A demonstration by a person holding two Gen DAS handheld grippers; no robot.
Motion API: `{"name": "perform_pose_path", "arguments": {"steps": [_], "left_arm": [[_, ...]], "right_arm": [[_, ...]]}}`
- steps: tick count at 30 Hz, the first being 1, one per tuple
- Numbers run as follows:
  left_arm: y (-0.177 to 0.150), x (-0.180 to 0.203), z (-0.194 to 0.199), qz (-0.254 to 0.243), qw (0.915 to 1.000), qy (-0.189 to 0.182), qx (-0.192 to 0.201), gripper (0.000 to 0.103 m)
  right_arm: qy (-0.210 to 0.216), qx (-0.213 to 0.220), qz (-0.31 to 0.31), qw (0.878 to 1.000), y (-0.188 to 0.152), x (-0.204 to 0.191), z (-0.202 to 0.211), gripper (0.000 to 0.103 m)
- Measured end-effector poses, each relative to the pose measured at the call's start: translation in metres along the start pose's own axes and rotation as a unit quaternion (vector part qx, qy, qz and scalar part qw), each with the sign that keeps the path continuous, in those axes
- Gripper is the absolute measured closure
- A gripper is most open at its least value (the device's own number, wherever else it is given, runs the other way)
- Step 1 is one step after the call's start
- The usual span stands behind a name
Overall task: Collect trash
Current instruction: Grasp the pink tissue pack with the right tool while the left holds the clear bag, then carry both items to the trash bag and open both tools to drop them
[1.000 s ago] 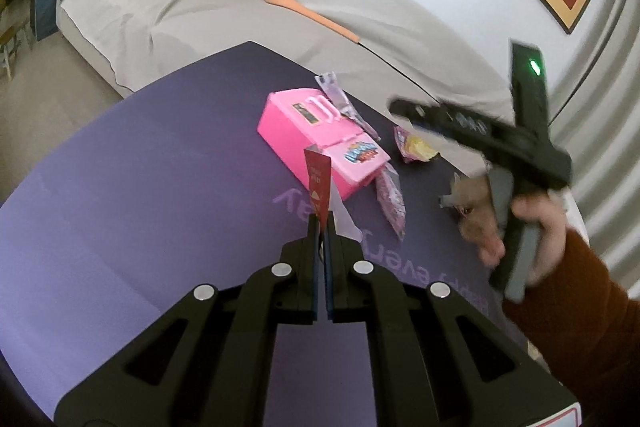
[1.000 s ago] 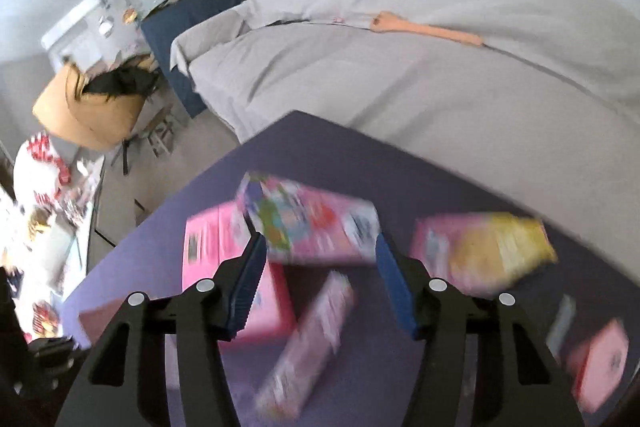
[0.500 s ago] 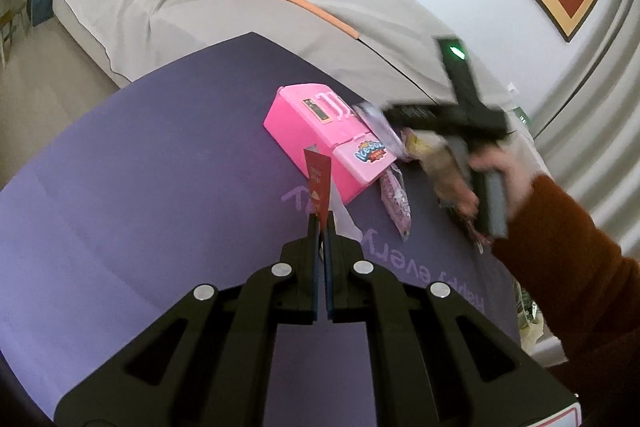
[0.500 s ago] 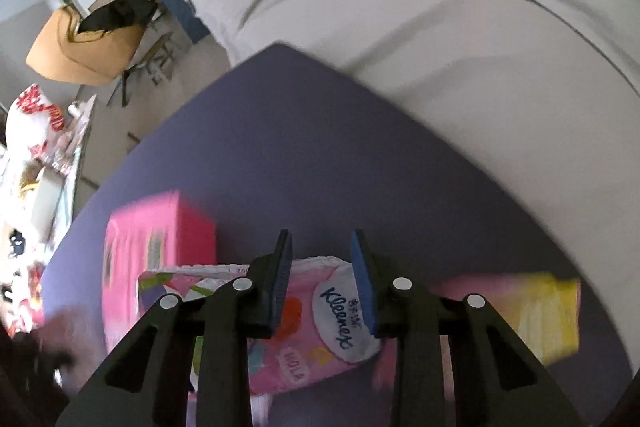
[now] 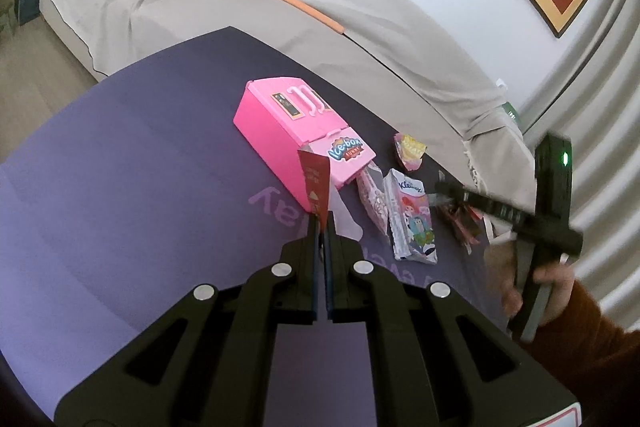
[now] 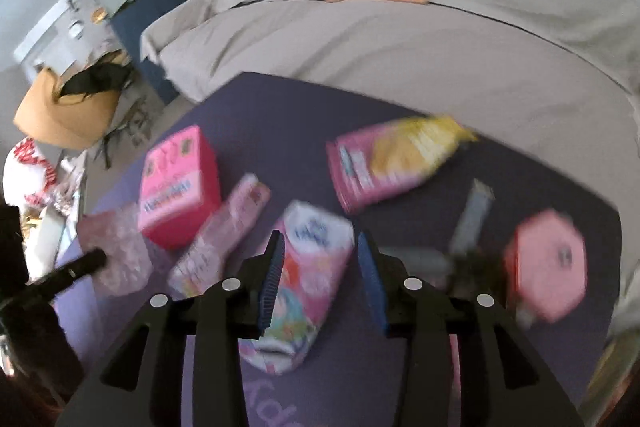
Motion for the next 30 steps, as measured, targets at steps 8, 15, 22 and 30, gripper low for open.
{"name": "perform_pose_path", "arguments": {"steps": [8,15,22,30], "left_arm": [[0.0,0.009,0.004,-0.007,0.9999,0.013,0.008,0.101],[-0.005,0.022,0.007,-0.014,0.9994,0.029,0.011,0.101],[-0.006,0.077,0.015,-0.057,0.9981,0.015,0.021,0.101],[-0.013,0.18,0.013,-0.111,0.9925,-0.039,0.032,0.101]], "right_arm": [[-0.012,-0.01,0.023,1.0,-0.02,-0.011,-0.028,0.066],[0.015,0.01,0.048,0.999,-0.02,-0.022,0.001,0.097],[0.015,0.074,0.015,0.997,-0.021,0.019,0.083,0.097],[-0.02,0.14,-0.008,0.99,-0.04,0.084,0.172,0.097]]}}
Point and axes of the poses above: each gripper's, at about its wrist camera, not at the fingertips, and z roughly against the way its jaws point, x to its right, y to its top, the point moved 10 cm from there along -z, roughly the way its jaws point, and after that the axes turned 8 degrees about -y, right-handed, at the moved point
